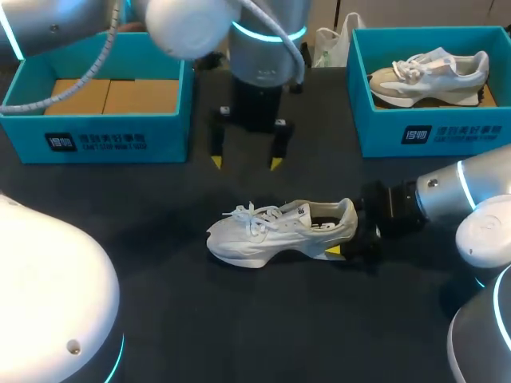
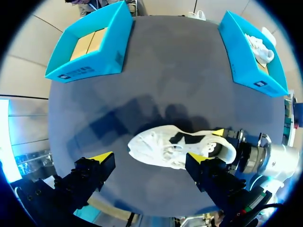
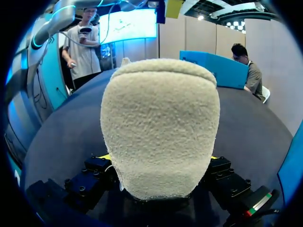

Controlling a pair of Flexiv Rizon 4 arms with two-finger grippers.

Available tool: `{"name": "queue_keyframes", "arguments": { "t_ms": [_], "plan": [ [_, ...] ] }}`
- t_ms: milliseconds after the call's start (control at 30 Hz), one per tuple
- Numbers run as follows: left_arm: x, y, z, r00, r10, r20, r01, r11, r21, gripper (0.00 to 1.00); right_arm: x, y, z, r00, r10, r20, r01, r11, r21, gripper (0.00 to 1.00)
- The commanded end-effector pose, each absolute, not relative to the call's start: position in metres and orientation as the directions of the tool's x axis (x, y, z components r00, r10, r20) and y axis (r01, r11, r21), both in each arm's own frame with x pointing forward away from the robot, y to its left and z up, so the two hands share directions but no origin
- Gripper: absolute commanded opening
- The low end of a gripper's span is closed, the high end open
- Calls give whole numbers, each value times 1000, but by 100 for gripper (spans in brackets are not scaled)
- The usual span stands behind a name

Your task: Take the shoe out of the shoebox, open the shoe tongue, remove and reinsert the insole, then place the shoe into the shoebox

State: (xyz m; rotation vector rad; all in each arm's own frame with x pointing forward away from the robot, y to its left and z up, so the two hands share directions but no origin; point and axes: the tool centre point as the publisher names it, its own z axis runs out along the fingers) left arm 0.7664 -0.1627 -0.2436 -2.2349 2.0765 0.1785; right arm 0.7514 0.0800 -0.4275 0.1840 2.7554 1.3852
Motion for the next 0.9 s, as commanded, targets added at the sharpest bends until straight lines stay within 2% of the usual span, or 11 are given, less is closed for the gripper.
{"name": "queue_keyframes", "arguments": {
  "t_ms": [33,467,900],
  "plan": [
    [764,-180,-251,63,-986,-153,-997,-68,24,100,754,85,-432,-991,130,8,85,597,798,0],
    [762,-226,-270,29,-992,-120,-998,-34,43,100,754,85,-432,-991,130,8,85,597,798,0],
    [747,-253,-304,5,-984,-177,-998,-17,64,100,754,85,-432,-991,130,8,85,597,798,0]
  ]
}}
